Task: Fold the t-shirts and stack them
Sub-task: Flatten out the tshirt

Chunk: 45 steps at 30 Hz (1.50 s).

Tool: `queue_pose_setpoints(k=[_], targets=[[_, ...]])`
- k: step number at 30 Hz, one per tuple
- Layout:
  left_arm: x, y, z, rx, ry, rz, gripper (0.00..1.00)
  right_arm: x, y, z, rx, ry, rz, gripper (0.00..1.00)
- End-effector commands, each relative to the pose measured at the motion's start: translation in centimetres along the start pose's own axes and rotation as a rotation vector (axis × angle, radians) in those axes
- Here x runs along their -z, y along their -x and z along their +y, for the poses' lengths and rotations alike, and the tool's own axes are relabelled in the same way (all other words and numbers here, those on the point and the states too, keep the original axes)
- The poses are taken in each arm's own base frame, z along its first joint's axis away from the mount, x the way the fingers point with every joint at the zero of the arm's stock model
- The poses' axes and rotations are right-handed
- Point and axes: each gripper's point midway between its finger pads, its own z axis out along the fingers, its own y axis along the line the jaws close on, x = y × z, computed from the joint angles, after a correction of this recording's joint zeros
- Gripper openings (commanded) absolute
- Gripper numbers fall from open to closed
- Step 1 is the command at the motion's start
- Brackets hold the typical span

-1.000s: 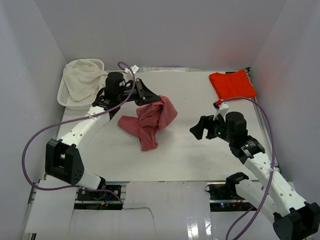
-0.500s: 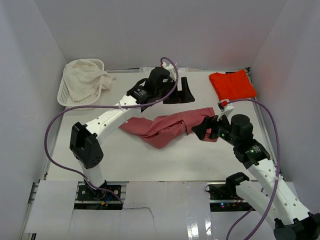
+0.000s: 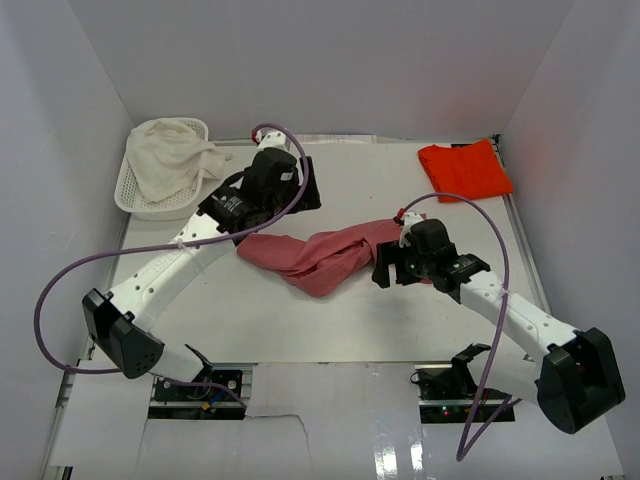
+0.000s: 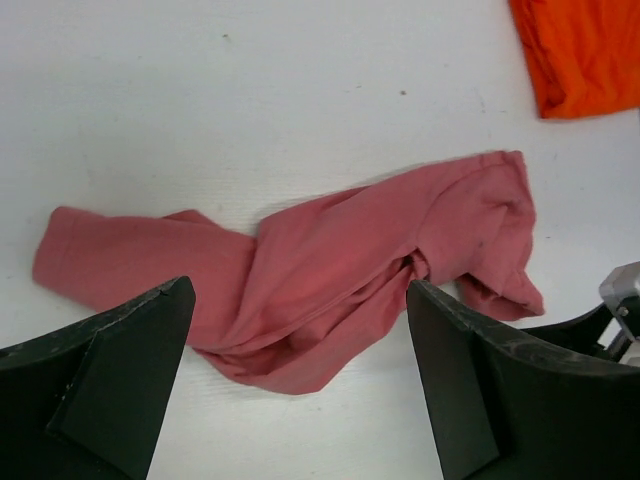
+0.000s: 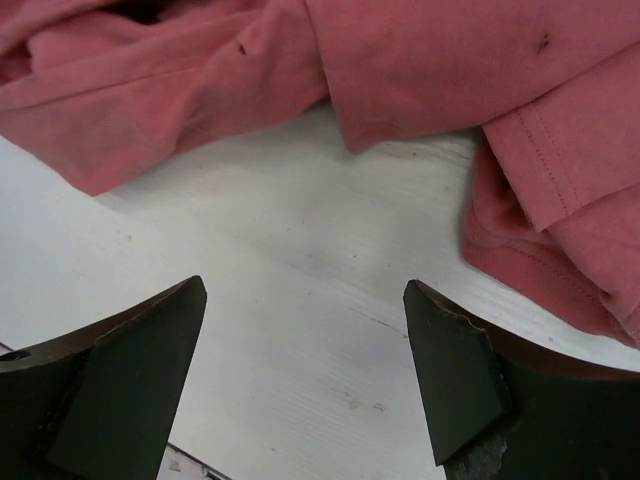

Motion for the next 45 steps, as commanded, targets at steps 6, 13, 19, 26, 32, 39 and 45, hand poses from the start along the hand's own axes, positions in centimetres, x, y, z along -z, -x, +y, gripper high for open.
queue_pose_setpoints(k=[6,13,19,26,32,39,45], targets=[[0.6,-2.4,7.2,0.019,0.153,0.016,0.98,-2.4,2.0,-1.5,0.001,-0.165,-0.039,0.64],[0.8,-2.9,9.9,0.049,0.171,0.014,0.98,-4.8,2.0,-0.9,0.083,-0.218,-0.044,0.63],[0.8,-3.1,11.5,0.068,0.184,0.016,0.98,-6.8,1.2,-0.8,0.129,-0.307,-0.034,0.62],[0.9,-3.1,12.3,0.074,0.184,0.012,0.98,-8.0,2.0,-1.3,0.131,-0.443,-0.082,0.58],[1.0,-3.2,12.5,0.077,0.18,0.006,0.98,-8.8,2.5,-1.6,0.133,-0.508,-0.108,0.52],[1.1,-3.3,13.0,0.079,0.183,0.007,0.98,-9.3,2.4,-2.5,0.129,-0.587,-0.087,0.34],[1.4,-3.2,13.2,0.078,0.181,0.0,0.98,-7.9,3.1,-2.2,0.124,-0.597,-0.09,0.12]])
